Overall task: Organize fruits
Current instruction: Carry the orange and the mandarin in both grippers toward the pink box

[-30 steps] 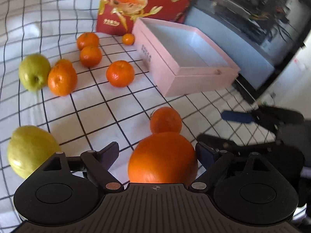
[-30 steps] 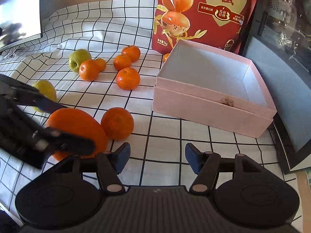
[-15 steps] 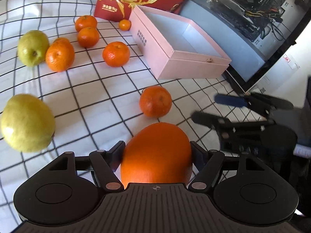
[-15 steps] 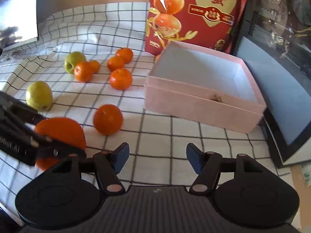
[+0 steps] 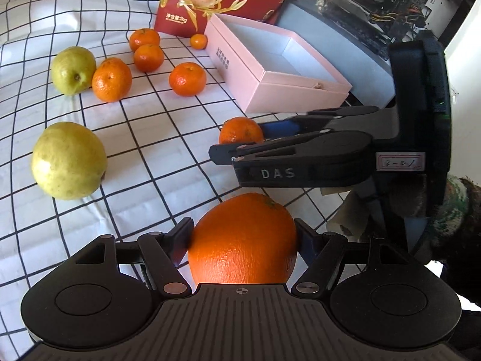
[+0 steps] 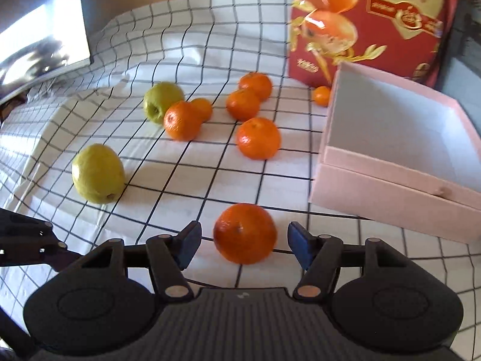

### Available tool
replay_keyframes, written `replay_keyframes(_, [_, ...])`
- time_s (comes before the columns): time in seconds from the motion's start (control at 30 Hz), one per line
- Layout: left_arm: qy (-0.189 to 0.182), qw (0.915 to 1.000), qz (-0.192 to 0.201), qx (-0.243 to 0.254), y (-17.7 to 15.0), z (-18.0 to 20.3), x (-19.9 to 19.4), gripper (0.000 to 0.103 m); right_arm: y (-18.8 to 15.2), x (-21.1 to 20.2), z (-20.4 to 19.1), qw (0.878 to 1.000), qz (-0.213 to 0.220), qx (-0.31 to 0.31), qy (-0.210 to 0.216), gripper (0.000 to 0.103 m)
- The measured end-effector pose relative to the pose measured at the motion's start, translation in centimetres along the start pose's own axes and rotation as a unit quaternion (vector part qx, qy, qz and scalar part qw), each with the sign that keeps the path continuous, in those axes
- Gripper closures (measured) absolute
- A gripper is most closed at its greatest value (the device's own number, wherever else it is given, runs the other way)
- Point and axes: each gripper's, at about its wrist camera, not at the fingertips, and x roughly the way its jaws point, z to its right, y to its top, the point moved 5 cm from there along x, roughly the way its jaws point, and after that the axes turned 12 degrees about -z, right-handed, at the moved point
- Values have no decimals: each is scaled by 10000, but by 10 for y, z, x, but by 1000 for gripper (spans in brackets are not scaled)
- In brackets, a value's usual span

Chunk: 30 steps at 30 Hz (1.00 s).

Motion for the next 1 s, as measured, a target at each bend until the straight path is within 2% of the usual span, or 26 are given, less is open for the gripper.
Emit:
replay_keyframes(0.03, [-22,10000,-5,-7,0,-1,0,26,0,2,-1,10000,-47,-50,11,52])
replay_keyframes(0.1, [-45,10000,-6,-21,1,-2,1,26,-1,4,-3,9998,-91,-124,-85,58])
replay_keyframes(0.37, [37,9996,-13,262,7,5,8,27,-20,-14,17,9993,-134,50,-356,58])
replay_keyframes(0.57, [-4,9983,-120,564,12,8,18,26,-43,-28,46,9962,-220,324,-781,58])
replay_keyframes(0.67, [5,9962,-286,829,11,12,26,26,-51,-33,55,9955,-203,473,-800,58])
replay_keyframes(0.77, [134,9937,-264,1078,11,17,29,26,-55,-36,58,9945,-189,539,-883,58])
replay_keyframes(1.0, [248,9926,-224,1170,13,21,31,26,-60,-41,61,9932,-184,567,-1001,58])
